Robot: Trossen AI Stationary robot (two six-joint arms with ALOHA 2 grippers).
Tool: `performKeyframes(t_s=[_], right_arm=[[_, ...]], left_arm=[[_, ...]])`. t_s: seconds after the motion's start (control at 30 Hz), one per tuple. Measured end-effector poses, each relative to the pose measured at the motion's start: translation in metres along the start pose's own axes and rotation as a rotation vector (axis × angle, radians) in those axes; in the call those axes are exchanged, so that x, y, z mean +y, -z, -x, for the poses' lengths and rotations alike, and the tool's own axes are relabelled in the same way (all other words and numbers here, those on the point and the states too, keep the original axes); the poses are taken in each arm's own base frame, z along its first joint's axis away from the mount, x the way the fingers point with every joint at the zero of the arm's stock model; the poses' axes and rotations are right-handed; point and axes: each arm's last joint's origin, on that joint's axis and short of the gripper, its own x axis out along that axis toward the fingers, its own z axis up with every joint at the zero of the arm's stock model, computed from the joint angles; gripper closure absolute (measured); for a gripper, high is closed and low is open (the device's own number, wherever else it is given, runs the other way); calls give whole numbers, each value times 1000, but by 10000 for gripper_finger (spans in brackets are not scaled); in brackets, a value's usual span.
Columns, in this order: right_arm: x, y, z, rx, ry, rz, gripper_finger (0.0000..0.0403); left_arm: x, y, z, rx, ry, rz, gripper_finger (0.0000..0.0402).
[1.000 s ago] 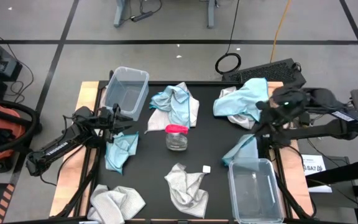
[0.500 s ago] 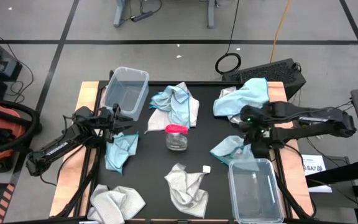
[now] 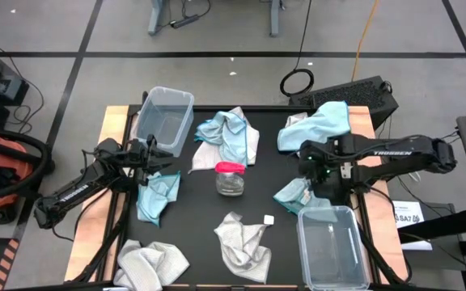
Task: Sort microfiber towel by color & place in baskets
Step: Put the bottom right light blue towel into the right transparent bin
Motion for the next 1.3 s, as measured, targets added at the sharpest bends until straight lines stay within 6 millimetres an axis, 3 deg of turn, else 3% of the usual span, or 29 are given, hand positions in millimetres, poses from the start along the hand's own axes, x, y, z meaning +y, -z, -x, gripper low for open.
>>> performKeyframes(t_s=[0.17,0.53,0.93,1.13,1.3], right_arm=[[-3,-6,-13,71,73,-3,127],[-5,-23,-50,173,122,-23,129],[-16,-31,-102,359,129,-73,82],[-18,-32,-119,414,147,-84,101],[-17,-32,-120,410,164,-74,163]], left_arm=[[0,0,0,0,0,0,240],[0,0,0,0,0,0,240],[0,0,0,0,0,0,240],[0,0,0,0,1,0,240],[0,0,0,0,1,0,240]])
